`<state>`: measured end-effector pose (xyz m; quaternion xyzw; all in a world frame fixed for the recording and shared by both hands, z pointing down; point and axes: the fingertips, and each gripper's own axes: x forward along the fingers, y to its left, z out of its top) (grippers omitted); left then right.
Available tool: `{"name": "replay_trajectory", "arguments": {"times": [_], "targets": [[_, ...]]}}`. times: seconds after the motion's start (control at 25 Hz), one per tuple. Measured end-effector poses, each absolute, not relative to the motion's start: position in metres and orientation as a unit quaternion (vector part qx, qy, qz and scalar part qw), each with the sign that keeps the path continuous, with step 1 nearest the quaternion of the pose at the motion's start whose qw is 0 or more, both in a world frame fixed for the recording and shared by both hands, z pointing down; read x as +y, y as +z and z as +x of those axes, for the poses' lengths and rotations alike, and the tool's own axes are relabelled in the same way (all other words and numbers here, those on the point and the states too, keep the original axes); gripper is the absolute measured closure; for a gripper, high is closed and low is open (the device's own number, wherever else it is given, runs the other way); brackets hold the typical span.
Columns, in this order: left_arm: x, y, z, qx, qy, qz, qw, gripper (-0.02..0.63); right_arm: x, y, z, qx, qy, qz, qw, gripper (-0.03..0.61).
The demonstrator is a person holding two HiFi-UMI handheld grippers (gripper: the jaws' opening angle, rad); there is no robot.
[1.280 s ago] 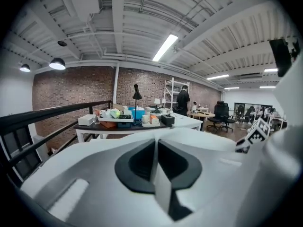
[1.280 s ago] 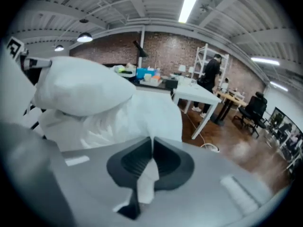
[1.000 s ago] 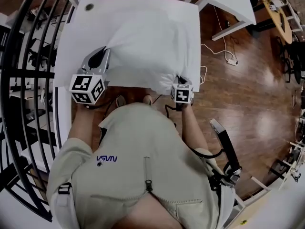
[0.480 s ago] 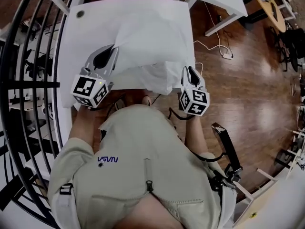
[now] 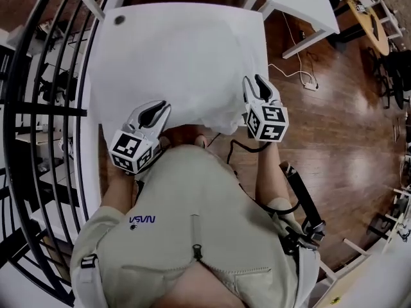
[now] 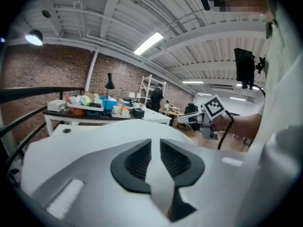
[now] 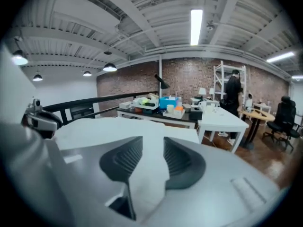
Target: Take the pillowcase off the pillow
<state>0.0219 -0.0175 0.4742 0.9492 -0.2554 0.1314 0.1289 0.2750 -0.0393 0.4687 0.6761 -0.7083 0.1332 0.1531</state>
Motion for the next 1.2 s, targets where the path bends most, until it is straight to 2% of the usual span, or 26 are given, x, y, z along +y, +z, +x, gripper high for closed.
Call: {"name": "replay_trajectory", "arguments": {"times": [0.04, 0.16, 0.24, 0.36, 0.44, 0.52, 0.6, 0.68, 0.72, 0.96, 1.08, 1.2], "targets": [[-0.029, 0.469, 0.004, -0.291, 0.126, 0.94, 0.128, 0.524, -0.048, 0.472, 0.27, -0.715, 0.133, 0.666, 0.167, 0.436], [-0.07, 0.473, -0.059, -0.404, 0.133, 0.892, 0.151, 0.332, -0.075, 0.489, 0.262, -0.723, 0.14, 0.64, 0.221, 0.373], [-0.086, 0.494, -0.098, -0.457, 0.16, 0.857, 0.174, 0.251, -0.09, 0.506, 0.259, -0.721, 0.155, 0.624, 0.259, 0.344], [-0.09, 0.539, -0.133, -0.488, 0.198, 0.82, 0.226, 0.23, -0.102, 0.533, 0.253, -0.719, 0.177, 0.604, 0.294, 0.341], [-0.087, 0.564, -0.133, -0.478, 0.208, 0.814, 0.259, 0.21, -0.106, 0.546, 0.248, -0.72, 0.184, 0.595, 0.304, 0.355], [-0.087, 0.577, -0.122, -0.456, 0.225, 0.821, 0.26, 0.251, -0.105, 0.556, 0.244, -0.718, 0.178, 0.592, 0.319, 0.399], [-0.092, 0.574, -0.116, -0.446, 0.238, 0.83, 0.235, 0.381, -0.105, 0.556, 0.24, -0.713, 0.161, 0.599, 0.327, 0.463], [-0.102, 0.555, -0.114, -0.449, 0.227, 0.839, 0.207, 0.529, -0.108, 0.541, 0.239, -0.708, 0.141, 0.617, 0.313, 0.532], [-0.109, 0.544, -0.114, -0.449, 0.214, 0.844, 0.199, 0.582, -0.111, 0.531, 0.24, -0.706, 0.131, 0.627, 0.3, 0.552], [-0.159, 0.465, -0.112, -0.452, 0.129, 0.87, 0.15, 0.598, -0.118, 0.469, 0.246, -0.697, 0.104, 0.682, 0.197, 0.567], [-0.181, 0.429, -0.095, -0.434, 0.1, 0.891, 0.095, 0.598, -0.109, 0.442, 0.259, -0.675, 0.079, 0.716, 0.158, 0.568], [-0.202, 0.421, -0.074, -0.408, 0.094, 0.905, 0.072, 0.598, -0.102, 0.435, 0.275, -0.654, 0.076, 0.74, 0.14, 0.566]]}}
